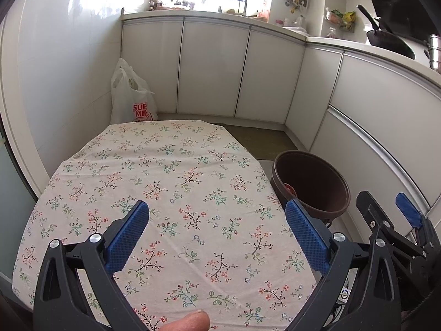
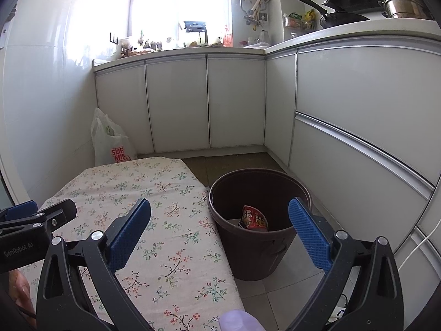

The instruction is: Collect trash

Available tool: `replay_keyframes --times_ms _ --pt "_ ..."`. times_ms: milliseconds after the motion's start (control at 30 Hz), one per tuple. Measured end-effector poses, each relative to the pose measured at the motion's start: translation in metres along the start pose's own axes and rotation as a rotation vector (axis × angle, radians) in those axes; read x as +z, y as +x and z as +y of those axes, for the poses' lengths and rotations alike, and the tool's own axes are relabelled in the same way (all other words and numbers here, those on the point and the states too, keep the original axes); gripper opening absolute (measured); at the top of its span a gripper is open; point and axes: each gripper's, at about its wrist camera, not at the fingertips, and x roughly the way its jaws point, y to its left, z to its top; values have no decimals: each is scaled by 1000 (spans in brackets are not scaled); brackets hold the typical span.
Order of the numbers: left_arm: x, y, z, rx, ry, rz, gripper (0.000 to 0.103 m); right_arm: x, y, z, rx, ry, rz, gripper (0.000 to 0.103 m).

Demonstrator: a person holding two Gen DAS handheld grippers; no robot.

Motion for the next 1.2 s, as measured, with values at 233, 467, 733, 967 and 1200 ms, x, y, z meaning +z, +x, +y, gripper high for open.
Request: replay_keyframes --times_ms 233,467,733,967,1200 --pt "-1 1 1 1 -2 6 97 -1 0 2 -1 -1 5 96" --pt "-1 2 1 2 3 9 96 -1 0 2 -2 -1 7 96" --pt "-2 2 1 3 3 10 96 -2 1 2 -1 -2 8 96" --pt "-3 2 2 6 10 10 97 -3 2 2 -1 -5 12 96" --pt "-2 3 2 9 11 15 97 -4 3 2 -4 -6 19 96"
